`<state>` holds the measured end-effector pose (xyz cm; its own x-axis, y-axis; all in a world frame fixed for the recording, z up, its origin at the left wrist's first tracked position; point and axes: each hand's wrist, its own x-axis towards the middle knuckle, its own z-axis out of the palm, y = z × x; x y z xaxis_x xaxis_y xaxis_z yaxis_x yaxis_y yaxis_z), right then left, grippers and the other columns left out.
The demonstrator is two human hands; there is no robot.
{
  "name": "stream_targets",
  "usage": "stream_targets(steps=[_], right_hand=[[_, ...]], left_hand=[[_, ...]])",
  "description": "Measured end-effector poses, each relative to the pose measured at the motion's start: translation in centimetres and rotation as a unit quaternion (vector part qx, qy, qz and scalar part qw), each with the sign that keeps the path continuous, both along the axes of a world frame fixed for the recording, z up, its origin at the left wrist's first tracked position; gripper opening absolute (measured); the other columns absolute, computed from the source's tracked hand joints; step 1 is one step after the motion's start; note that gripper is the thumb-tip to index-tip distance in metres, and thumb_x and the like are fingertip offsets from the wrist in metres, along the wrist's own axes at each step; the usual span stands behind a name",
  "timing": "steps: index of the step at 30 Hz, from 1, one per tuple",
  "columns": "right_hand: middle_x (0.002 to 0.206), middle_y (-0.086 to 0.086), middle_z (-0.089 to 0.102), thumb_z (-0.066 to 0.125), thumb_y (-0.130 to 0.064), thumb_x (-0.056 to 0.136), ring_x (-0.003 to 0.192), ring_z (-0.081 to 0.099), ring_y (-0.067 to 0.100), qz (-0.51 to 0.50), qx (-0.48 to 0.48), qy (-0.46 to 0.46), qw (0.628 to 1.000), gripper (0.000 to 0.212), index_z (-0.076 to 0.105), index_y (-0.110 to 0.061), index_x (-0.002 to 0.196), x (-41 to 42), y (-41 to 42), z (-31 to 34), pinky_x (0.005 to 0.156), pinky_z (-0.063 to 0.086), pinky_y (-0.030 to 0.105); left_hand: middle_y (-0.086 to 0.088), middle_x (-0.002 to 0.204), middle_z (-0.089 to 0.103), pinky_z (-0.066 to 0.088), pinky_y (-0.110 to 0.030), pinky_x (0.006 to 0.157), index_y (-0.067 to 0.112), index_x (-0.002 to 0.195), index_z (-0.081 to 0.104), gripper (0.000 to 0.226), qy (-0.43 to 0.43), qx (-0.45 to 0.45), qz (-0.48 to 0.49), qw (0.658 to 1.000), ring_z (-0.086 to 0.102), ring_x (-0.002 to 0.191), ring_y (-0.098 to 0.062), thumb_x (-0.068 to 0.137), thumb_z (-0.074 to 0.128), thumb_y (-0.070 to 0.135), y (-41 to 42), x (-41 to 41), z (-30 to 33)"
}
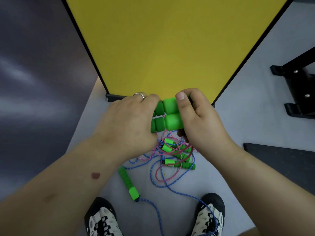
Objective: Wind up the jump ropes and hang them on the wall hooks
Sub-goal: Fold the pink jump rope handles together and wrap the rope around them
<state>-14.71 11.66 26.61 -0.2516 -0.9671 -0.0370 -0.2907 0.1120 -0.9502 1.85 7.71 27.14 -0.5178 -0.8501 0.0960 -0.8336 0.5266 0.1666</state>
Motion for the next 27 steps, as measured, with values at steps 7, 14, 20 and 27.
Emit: stream_targets(steps=[7, 14, 20, 27], right_hand=[[0.073, 0.0, 0.056, 0.044, -0.039, 0.106, 0.059, 0.06, 0.021, 0.027, 0.02, -0.064, 0.997, 0.023, 0.058, -0.022, 0.101, 0.2, 0.2, 0.1, 0.053, 0.053, 0.045], [0.062, -0.004, 0.049, 0.045, -0.043, 0.104, 0.052, 0.052, 0.016, 0.052, 0.006, 0.002, 0.999, 0.024, 0.059, -0.027, 0.094, -0.2, 0.0, 0.0, 0.048, 0.043, 0.031], [0.079, 0.006, 0.061, 0.056, -0.024, 0.089, 0.054, 0.055, 0.021, 0.143, 0.103, -0.164, 0.971, 0.024, 0.059, -0.023, 0.113, -2.0, -0.8, -0.1, 0.052, 0.041, 0.032], [0.08, 0.002, 0.069, 0.054, -0.006, 0.088, 0.075, 0.062, 0.023, 0.238, 0.114, 0.219, 0.939, 0.016, 0.062, -0.018, 0.092, -4.7, -1.2, -0.5, 0.072, 0.054, 0.044]], left_hand=[[0.004, 0.091, 0.057, 0.048, -0.038, 0.067, 0.029, 0.11, 0.054, 0.048, -0.007, -0.005, 0.019, 1.0, 0.06, 0.086, -0.027, 0.067, 0.064, 0.047, -0.4, 0.5, 0.3], [0.005, 0.081, 0.054, 0.028, -0.034, 0.066, 0.026, 0.091, 0.052, 0.039, -0.028, -0.054, 0.006, 0.998, 0.056, 0.081, -0.029, 0.063, 0.057, 0.051, -0.6, 0.3, 0.3], [0.006, 0.081, 0.048, 0.039, -0.032, 0.059, 0.033, 0.11, 0.053, 0.041, -0.033, 0.023, 0.053, 0.998, 0.046, 0.073, -0.023, 0.075, 0.064, 0.053, -0.1, 0.2, 1.2], [0.005, 0.08, 0.051, 0.034, -0.03, 0.055, 0.032, 0.097, 0.051, 0.034, -0.035, 0.071, 0.059, 0.995, 0.053, 0.077, -0.024, 0.071, 0.067, 0.046, -0.6, 0.7, 2.2]])
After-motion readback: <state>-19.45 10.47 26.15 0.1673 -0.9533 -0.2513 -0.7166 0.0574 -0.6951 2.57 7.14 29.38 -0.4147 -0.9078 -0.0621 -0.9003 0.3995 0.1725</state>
